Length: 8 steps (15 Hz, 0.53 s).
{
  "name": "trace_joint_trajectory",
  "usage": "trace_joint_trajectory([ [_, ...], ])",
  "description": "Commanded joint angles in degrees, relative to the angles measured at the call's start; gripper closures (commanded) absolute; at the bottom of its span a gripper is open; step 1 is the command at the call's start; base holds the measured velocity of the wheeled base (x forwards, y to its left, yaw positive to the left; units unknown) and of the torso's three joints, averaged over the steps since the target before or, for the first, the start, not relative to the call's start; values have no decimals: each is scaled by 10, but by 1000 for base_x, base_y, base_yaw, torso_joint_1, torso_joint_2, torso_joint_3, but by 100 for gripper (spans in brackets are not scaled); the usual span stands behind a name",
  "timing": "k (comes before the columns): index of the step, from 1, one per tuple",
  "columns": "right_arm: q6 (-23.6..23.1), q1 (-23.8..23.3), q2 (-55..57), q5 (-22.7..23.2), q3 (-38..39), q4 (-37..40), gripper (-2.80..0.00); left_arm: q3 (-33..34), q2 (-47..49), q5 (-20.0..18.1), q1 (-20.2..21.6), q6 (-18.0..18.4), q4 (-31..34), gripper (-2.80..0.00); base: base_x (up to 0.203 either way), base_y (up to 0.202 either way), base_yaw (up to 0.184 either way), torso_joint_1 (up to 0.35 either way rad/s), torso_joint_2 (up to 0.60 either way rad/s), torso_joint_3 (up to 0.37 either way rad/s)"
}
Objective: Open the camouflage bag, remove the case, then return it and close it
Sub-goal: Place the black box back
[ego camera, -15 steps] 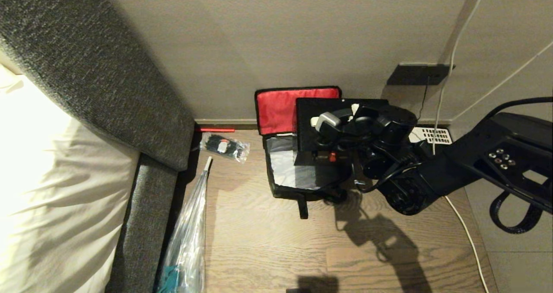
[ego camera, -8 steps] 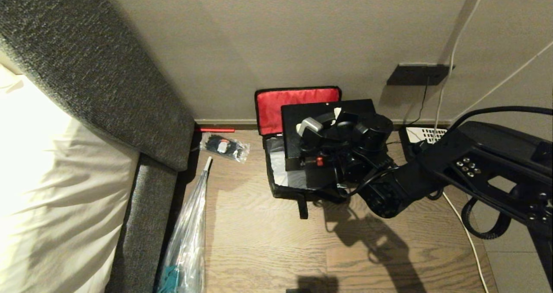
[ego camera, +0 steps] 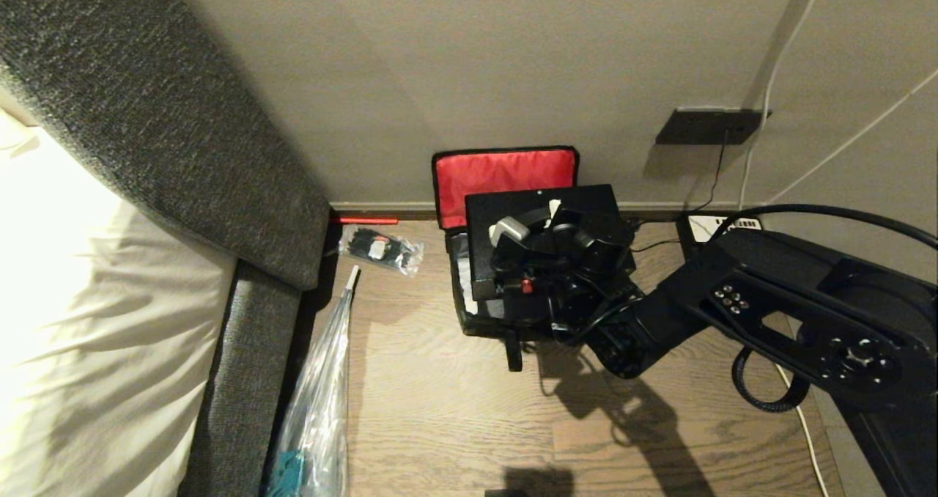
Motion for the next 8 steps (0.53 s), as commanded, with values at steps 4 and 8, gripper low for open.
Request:
trace_joint_trajectory([
  [4, 4, 2, 36, -1, -10, -4, 0, 0, 0, 0, 0, 0, 0, 0, 0, 0, 0, 0, 0, 0],
  [8, 1, 2, 35, 0, -23, -3, 0, 0, 0, 0, 0, 0, 0, 0, 0, 0, 0, 0, 0, 0],
])
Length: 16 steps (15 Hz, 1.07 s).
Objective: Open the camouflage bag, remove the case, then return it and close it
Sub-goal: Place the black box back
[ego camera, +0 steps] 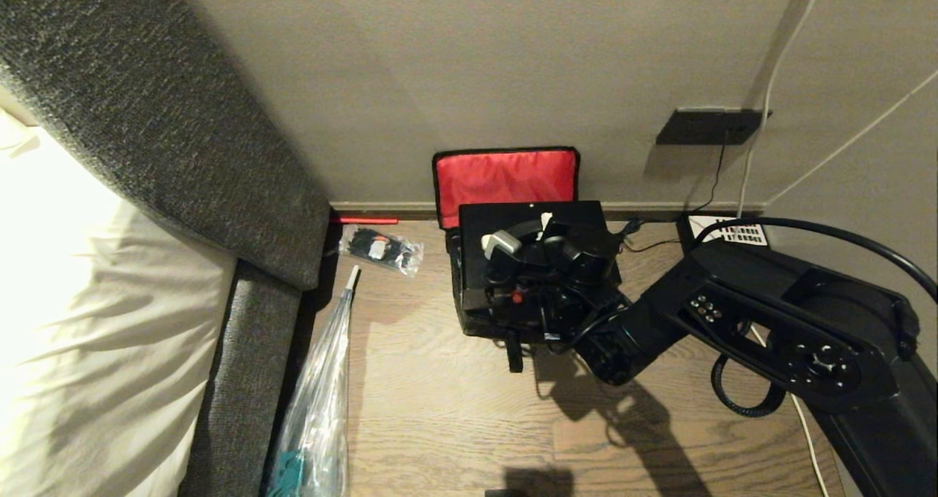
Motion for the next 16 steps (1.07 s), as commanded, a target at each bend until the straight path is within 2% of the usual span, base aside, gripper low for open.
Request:
trace_joint_trajectory([
  [1, -5, 2, 4, -2, -10, -4, 0, 0, 0, 0, 0, 0, 0, 0, 0, 0, 0, 0, 0, 0],
  [16, 0, 6, 54, -2, -42, -13, 0, 0, 0, 0, 0, 0, 0, 0, 0, 0, 0, 0, 0, 0],
])
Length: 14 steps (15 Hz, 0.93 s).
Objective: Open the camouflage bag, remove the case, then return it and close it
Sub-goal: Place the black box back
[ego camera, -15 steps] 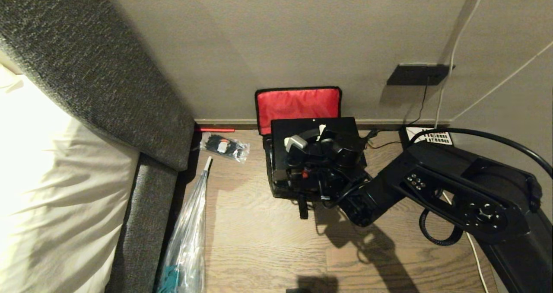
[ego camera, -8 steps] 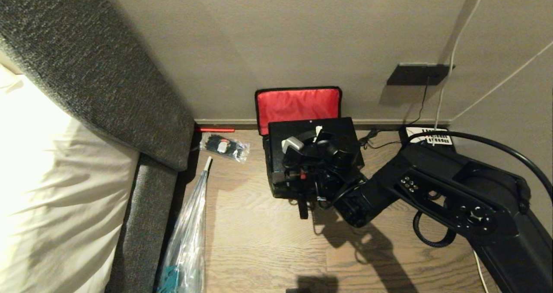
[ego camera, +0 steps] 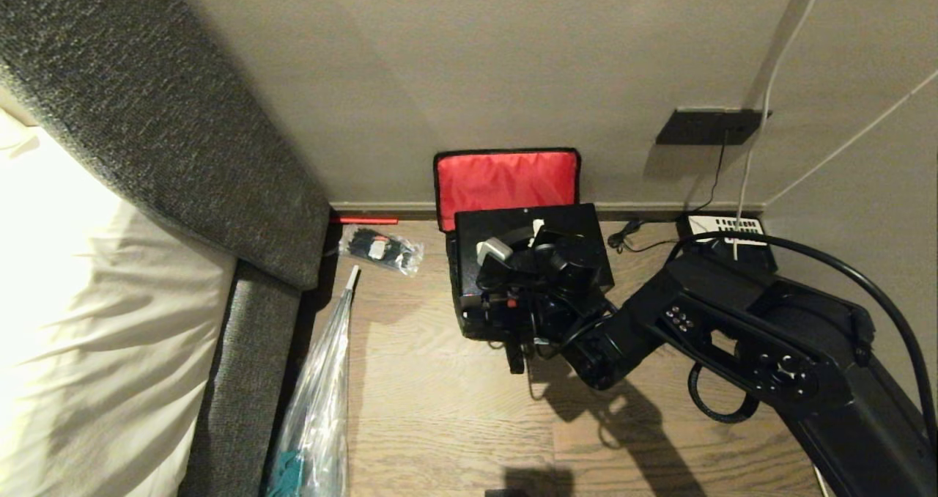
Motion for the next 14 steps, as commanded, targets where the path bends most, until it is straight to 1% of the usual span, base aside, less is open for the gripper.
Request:
trace_joint_trajectory([
  [1, -4, -1, 14, -2, -2, -5, 0, 0, 0, 0, 0, 0, 0, 0, 0, 0, 0, 0, 0, 0],
  [3, 0, 0, 21, -2, -4, -5, 0, 0, 0, 0, 0, 0, 0, 0, 0, 0, 0, 0, 0, 0],
  [5, 4, -1, 37, -3, -26, -4, 0, 0, 0, 0, 0, 0, 0, 0, 0, 0, 0, 0, 0, 0],
  [14, 21, -2, 78, -2, -37, -4, 0, 0, 0, 0, 0, 0, 0, 0, 0, 0, 0, 0, 0, 0],
])
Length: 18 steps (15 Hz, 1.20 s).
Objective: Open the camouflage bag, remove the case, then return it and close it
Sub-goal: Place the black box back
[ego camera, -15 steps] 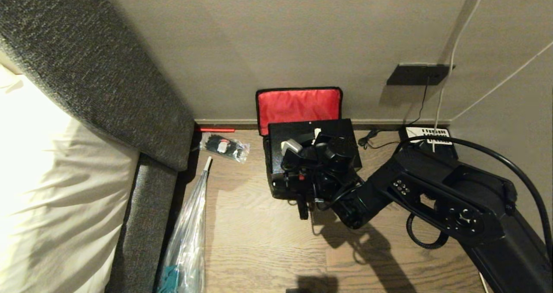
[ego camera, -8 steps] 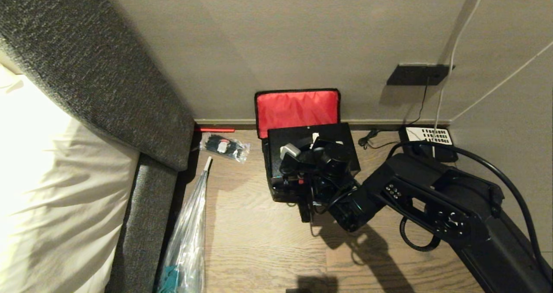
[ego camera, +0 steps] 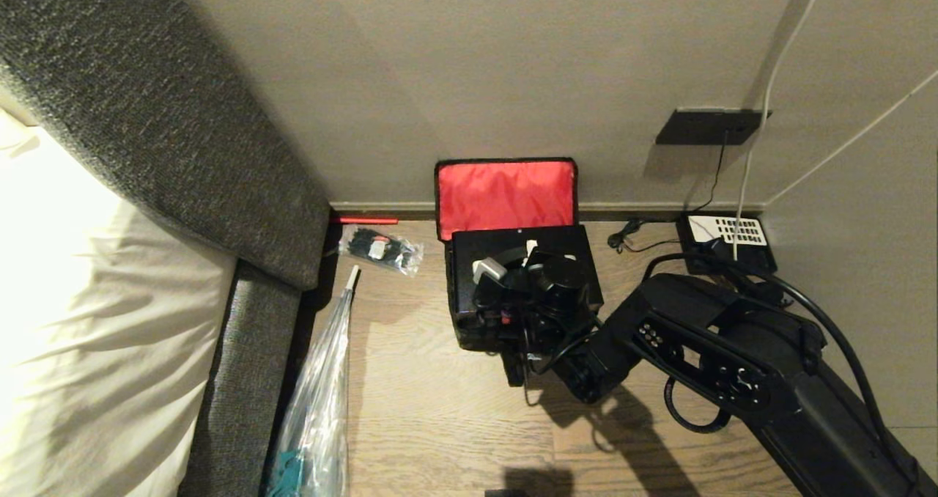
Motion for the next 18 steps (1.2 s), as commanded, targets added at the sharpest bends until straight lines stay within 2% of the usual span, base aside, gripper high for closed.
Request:
trace_joint_trajectory([
  [1, -5, 0, 16, -2, -4, -5, 0, 0, 0, 0, 0, 0, 0, 0, 0, 0, 0, 0, 0, 0],
  [10, -3, 0, 73, -6, -29, -5, 0, 0, 0, 0, 0, 0, 0, 0, 0, 0, 0, 0, 0, 0],
  [14, 1, 0, 77, -38, -28, -5, 0, 0, 0, 0, 0, 0, 0, 0, 0, 0, 0, 0, 0, 0],
  [18, 16, 0, 98, -39, -34, -5, 0, 0, 0, 0, 0, 0, 0, 0, 0, 0, 0, 0, 0, 0],
])
